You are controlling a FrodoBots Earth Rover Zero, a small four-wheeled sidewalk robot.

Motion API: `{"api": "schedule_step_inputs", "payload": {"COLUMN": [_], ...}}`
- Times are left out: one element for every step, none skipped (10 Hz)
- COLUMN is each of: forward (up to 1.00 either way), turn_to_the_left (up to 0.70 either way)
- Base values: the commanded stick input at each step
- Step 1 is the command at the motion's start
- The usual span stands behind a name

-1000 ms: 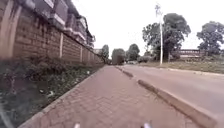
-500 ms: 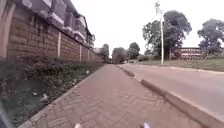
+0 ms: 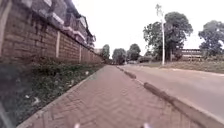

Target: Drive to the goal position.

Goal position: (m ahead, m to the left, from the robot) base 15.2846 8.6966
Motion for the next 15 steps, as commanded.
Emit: {"api": "schedule_step_inputs", "payload": {"forward": [0.50, 0.50, 0.50, 0.50, 0.50, 0.50, 0.50, 0.50, 0.50, 0.50, 0.50, 0.50, 0.50, 0.50, 0.50], "turn_to_the_left": [0.00, 0.00, 0.00, 0.00, 0.00, 0.00, 0.00, 0.00, 0.00, 0.00, 0.00, 0.00, 0.00, 0.00, 0.00]}}
